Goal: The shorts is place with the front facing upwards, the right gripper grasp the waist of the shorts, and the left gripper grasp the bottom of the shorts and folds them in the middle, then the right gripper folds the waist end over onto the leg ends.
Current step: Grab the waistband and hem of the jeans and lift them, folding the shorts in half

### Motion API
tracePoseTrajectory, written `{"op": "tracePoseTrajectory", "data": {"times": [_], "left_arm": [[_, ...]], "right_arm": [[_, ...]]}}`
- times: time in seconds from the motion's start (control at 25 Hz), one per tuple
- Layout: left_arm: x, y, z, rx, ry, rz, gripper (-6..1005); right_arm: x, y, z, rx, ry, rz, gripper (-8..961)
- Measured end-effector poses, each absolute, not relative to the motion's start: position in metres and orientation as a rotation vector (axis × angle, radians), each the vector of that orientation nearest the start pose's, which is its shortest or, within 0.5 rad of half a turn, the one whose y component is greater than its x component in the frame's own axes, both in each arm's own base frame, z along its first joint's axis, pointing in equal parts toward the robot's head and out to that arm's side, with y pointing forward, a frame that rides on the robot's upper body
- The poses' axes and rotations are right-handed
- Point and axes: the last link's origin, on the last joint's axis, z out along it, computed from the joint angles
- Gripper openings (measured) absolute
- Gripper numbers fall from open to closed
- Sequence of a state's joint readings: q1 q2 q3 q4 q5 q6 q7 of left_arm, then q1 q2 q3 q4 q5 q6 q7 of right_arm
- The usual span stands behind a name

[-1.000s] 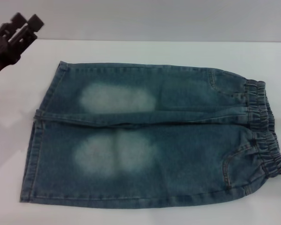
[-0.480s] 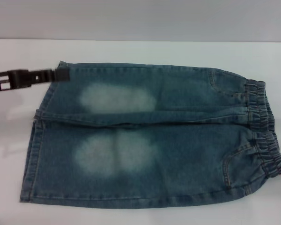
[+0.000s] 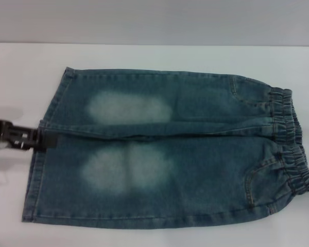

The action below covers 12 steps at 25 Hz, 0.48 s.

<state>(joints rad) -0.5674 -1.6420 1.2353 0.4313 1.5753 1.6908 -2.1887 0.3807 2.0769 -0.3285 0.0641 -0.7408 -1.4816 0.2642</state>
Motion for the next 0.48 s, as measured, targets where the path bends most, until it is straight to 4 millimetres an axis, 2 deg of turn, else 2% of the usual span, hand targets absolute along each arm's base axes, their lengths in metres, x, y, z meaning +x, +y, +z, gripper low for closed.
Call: {"op": "tracePoseTrajectory", "data": {"times": [0.04,0.08,0.28,0.36,0.48], "left_arm": [[-0.294,0.329,0.102,-2.597,-1.789,-0.477,719],[-0.302,0.325,0.101,-2.563,-1.871,-0.327,719],[-0.306,0.322,0.099,-2.528,-1.934,-0.239,717],[-0.313,0.318,0.096,-2.463,-2.012,-0.088,717],[-0.316,0.317,0.094,-2.436,-2.035,-0.049,716]], "right_arm": [[0.375,0.281,0.054,-1.124,0.563,0.792,684],[0.376,0.282,0.054,-1.123,0.571,0.785,684],[0.379,0.286,0.056,-1.121,0.585,0.767,684],[0.380,0.287,0.056,-1.122,0.584,0.764,684],[0.380,0.288,0.056,-1.123,0.585,0.763,684]]}}
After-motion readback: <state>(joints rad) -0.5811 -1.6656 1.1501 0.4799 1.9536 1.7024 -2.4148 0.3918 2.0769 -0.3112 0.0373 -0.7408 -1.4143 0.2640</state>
